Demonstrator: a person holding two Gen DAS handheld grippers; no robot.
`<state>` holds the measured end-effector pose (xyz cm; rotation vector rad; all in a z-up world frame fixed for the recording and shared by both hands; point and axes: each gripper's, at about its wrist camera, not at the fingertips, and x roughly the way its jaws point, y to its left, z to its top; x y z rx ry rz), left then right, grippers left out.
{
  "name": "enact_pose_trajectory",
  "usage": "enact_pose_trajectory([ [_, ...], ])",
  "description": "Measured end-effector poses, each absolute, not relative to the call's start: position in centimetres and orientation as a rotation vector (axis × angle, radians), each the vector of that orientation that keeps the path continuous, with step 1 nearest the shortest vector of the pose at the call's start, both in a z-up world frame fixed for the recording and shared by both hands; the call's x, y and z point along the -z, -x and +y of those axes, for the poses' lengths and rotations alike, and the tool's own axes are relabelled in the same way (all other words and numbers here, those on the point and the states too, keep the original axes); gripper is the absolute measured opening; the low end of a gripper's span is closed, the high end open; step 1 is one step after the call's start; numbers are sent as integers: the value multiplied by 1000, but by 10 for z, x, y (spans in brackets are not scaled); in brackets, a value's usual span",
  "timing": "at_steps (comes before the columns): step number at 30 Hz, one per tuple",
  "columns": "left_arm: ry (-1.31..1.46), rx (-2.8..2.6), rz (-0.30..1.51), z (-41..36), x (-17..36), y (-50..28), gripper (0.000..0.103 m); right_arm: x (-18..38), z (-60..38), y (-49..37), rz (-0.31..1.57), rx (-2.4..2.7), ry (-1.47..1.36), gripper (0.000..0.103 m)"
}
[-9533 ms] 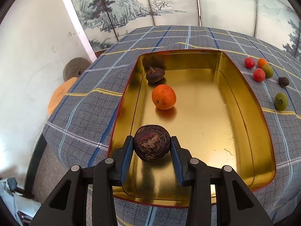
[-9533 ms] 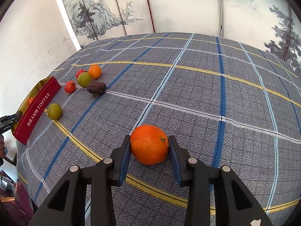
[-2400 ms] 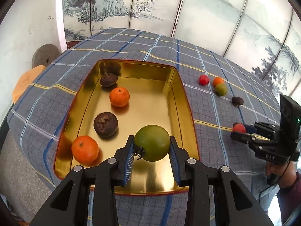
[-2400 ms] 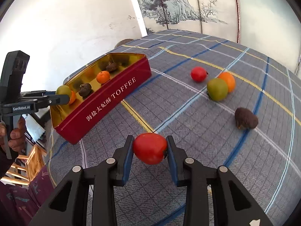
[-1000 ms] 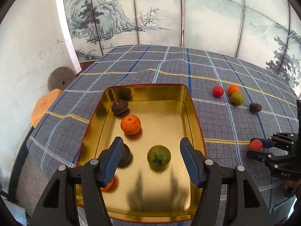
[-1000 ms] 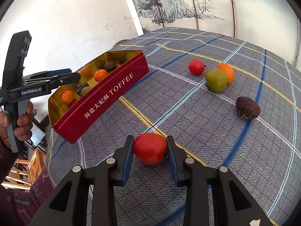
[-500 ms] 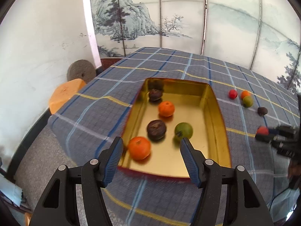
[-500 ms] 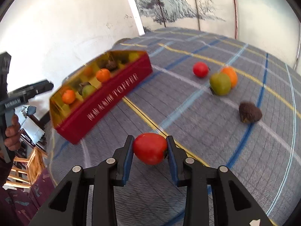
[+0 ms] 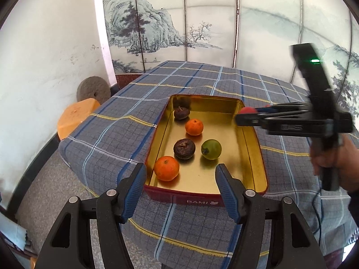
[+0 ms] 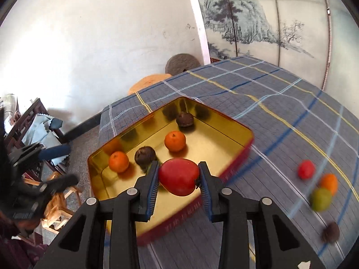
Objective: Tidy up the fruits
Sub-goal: 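Carry the red tomato into the tin and open the right gripper, then grasp another red tomato on the cloth with the left gripper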
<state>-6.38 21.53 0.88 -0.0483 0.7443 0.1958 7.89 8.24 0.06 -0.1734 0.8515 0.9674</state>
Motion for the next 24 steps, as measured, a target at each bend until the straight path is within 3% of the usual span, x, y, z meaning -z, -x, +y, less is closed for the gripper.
enact_pose_trajectory([
  [13,70,-195,753,226,-2,66,70,19,117,-105,896,-900,173,34],
  [15,74,-192,759,228,-1,66,70,12,113,-106,875,-894,133,44],
  [17,74,-193,762,228,-1,67,70,3,105,-105,838,-894,89,64],
  [21,64,-185,759,224,-2,71,70,-17,80,-93,773,-888,28,67],
  [24,50,-175,761,219,-3,71,71,-22,55,-79,747,-868,10,75],
])
